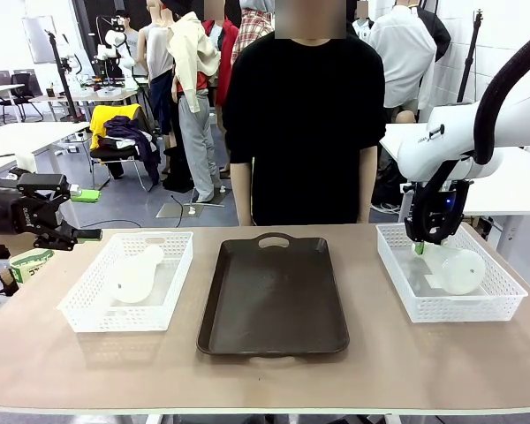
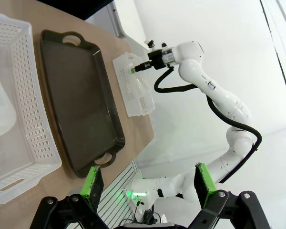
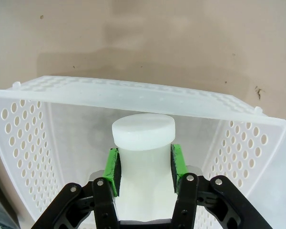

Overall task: Prepare the laboratory tools.
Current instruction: Pick up the Big flask that the person points to.

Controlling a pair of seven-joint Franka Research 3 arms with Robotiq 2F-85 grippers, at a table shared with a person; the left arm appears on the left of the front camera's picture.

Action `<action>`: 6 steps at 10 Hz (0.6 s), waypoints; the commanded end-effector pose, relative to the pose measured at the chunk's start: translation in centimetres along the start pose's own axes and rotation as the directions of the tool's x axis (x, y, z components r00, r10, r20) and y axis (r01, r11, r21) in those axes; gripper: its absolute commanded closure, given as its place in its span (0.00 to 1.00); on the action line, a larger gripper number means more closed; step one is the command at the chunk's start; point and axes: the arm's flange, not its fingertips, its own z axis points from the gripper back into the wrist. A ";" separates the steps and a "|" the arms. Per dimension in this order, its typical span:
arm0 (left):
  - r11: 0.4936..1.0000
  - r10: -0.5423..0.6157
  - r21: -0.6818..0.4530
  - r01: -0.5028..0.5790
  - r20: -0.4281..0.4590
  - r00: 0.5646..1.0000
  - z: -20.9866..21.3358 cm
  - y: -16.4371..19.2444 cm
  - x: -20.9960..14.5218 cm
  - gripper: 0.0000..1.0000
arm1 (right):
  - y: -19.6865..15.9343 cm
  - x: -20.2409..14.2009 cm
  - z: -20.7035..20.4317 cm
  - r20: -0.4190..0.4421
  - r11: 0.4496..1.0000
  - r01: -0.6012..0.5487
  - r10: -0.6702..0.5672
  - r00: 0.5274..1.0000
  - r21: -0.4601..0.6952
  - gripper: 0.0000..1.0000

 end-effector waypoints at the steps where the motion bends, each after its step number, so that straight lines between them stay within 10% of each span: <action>1: 0.999 -0.023 -0.026 0.023 0.021 1.000 -0.1 0.2 0.0 0.00 | 0.5 -0.9 -4.3 -0.018 1.000 0.027 -0.027 0.999 -0.012 1.00; 6: 0.999 -0.023 -0.026 0.023 0.021 1.000 -0.1 0.2 0.0 0.00 | 0.5 -1.1 -5.3 -0.016 0.999 0.034 -0.034 0.999 -0.003 1.00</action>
